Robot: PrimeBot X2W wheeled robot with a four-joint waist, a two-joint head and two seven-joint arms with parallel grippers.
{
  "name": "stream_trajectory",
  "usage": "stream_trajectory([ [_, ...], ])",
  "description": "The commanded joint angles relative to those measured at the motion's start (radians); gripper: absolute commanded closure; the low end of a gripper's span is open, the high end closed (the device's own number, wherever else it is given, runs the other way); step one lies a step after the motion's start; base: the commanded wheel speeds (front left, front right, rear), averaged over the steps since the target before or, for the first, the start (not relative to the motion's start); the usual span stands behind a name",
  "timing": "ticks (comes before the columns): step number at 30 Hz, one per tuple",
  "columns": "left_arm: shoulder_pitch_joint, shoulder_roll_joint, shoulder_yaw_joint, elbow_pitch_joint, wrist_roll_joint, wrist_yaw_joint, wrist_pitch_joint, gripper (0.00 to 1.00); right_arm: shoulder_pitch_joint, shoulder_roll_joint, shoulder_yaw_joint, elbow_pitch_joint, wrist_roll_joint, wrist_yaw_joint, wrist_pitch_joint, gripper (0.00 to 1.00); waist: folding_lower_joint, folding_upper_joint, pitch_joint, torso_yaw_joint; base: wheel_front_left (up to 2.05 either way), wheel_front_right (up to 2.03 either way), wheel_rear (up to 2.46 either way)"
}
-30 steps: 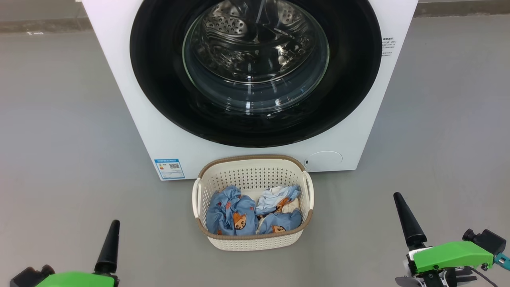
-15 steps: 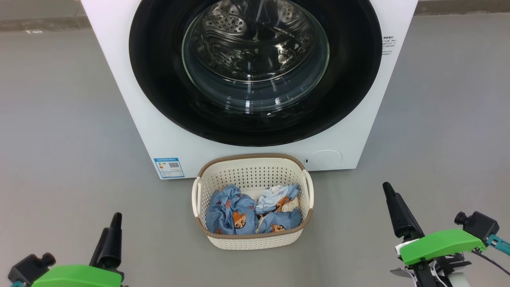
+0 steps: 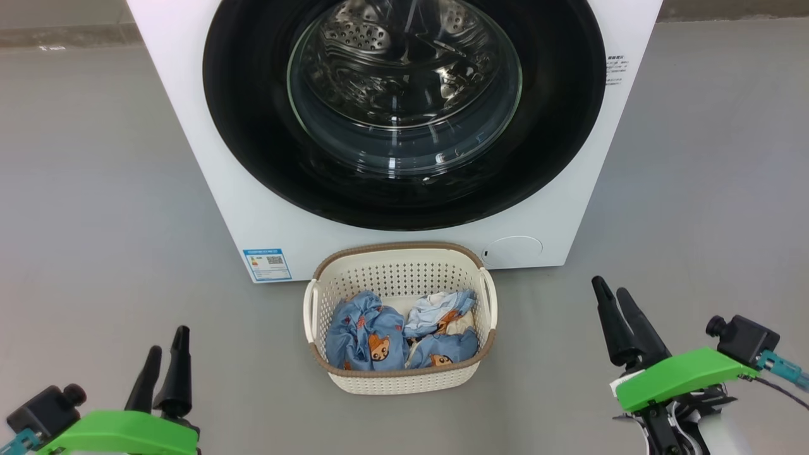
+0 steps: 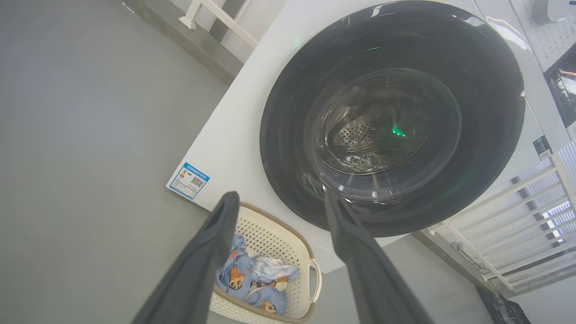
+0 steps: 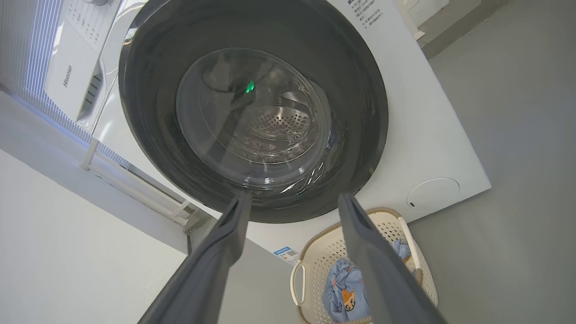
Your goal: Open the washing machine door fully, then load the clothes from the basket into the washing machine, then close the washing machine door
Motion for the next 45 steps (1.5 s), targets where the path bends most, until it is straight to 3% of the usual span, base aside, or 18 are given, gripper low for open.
stream_trajectory([
  [1, -0.046, 0.028, 0.022, -0.028, 0.024, -0.002, -0.011, 0.00, -0.052, -0.016, 0.014, -0.024, -0.026, 0.001, -0.014, 0.00, -0.0001, 0.0000, 0.000, 0.000, 0.00, 0.00, 0.00],
  [22, -0.072, 0.051, 0.014, -0.018, 0.331, -0.002, -0.073, 0.00, -0.111, -0.006, 0.018, 0.053, -0.297, 0.001, -0.075, 0.00, -0.0001, 0.0000, 0.009, -0.005, 0.00, 0.00, 0.00],
  [45, -0.074, 0.071, 0.019, 0.000, 0.597, -0.003, -0.138, 0.00, -0.148, -0.006, 0.043, 0.107, -0.574, 0.001, -0.135, 0.00, -0.0001, 0.0000, -0.012, -0.007, 0.00, 0.00, 0.00],
])
